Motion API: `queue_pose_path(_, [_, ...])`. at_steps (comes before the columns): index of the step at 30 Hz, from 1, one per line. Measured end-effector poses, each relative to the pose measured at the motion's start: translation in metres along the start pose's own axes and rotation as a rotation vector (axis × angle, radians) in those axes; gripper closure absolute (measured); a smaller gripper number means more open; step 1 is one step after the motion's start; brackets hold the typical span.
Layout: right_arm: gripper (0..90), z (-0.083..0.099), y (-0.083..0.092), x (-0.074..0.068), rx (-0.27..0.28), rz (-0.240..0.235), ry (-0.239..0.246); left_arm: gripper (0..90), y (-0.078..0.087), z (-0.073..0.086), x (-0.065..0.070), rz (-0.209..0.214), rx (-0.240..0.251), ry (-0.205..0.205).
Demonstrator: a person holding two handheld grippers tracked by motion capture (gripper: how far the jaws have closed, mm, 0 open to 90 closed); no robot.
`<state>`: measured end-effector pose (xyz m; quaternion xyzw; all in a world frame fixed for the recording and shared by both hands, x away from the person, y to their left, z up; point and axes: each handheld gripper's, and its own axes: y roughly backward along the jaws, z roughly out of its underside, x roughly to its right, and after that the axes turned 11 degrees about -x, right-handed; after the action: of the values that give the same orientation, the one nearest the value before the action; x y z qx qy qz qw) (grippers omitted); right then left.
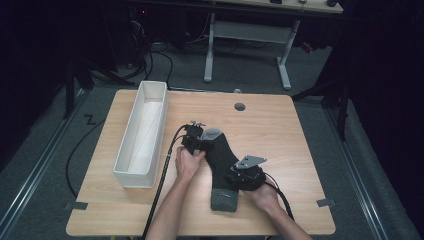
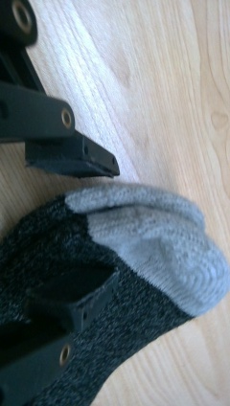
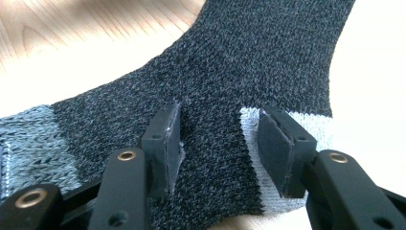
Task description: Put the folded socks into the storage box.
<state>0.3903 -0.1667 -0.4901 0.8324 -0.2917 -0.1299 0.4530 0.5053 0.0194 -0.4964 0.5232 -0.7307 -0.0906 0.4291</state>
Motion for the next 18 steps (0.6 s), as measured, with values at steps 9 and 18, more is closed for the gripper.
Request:
queue_pose_path(9, [50.9,-0.001,0.000,0.001,-0.006,-0.003,-0.002,65.7,0.004,-0.004,0.003,0.045,-0.050,-0.019])
queue_pose_path(18, [51.6,-0.004,0.001,0.002,-0.023,-0.018,-0.035,76.9,0.017,-0.013,0.006,0.134,-0.015,0.020])
